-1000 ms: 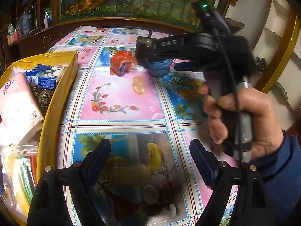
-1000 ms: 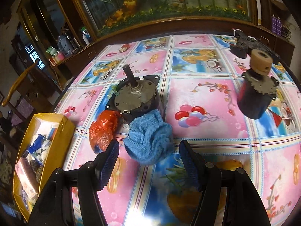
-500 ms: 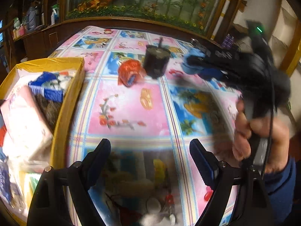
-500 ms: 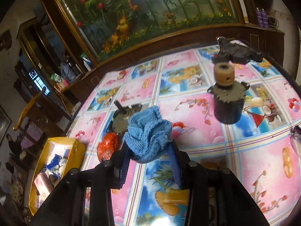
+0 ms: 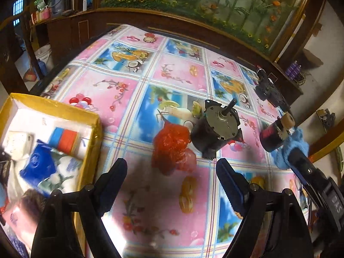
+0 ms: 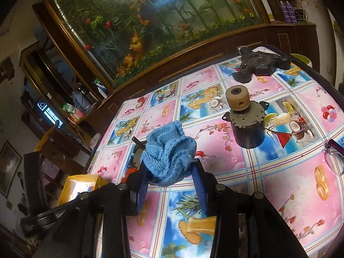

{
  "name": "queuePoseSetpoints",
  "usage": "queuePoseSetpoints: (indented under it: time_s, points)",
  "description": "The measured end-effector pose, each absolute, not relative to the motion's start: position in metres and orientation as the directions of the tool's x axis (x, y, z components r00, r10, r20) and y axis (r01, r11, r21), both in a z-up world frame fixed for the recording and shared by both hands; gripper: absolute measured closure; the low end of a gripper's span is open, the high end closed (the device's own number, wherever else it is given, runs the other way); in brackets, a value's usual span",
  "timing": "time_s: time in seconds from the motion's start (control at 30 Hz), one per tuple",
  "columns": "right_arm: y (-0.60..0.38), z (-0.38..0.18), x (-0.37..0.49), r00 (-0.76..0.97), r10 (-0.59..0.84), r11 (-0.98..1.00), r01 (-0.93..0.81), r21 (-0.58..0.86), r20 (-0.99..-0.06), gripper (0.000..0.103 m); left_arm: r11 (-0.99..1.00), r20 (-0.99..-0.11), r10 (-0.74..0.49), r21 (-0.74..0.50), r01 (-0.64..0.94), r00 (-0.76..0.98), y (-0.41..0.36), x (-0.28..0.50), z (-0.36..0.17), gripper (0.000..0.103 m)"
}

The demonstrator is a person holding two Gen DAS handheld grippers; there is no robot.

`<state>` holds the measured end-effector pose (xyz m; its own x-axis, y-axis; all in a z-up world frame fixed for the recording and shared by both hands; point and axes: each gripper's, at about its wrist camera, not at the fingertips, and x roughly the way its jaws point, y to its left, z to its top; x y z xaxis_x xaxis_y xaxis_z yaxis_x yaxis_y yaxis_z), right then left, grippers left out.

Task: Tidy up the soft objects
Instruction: 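Grasp the red plastic bag with left tool while right tool grasps the blue knit cloth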

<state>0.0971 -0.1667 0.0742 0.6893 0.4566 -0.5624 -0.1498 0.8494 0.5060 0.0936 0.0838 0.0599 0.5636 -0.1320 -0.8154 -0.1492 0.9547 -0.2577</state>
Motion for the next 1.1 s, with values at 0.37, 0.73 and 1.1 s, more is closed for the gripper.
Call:
queuePoseSetpoints:
  time_s: [0.37, 0.73, 1.1]
  points:
    - [-0.167, 0.074, 0.096, 0.686, 0.470, 0.837, -0.146, 0.528, -0.555, 0.060, 0.954, -0.861, -0.144, -0.252, -0.163, 0.488, 0.081, 0.136, 0.022, 0.044]
    - [-0.161, 0.073, 0.098, 0.669, 0.472, 0.847, -0.165, 0.504, -0.574, 0.060, 0.955, -0.832, -0.106, -0.237, -0.176, 0.544, 0.081, 0.099, 0.020, 0.066]
    - [-0.143, 0.067, 0.098, 0.640, 0.463, 0.872, -0.201, 0.447, -0.614, 0.061, 0.986, -0.809, -0.110, -0.160, -0.036, 0.577, 0.041, 0.002, 0.015, 0.066]
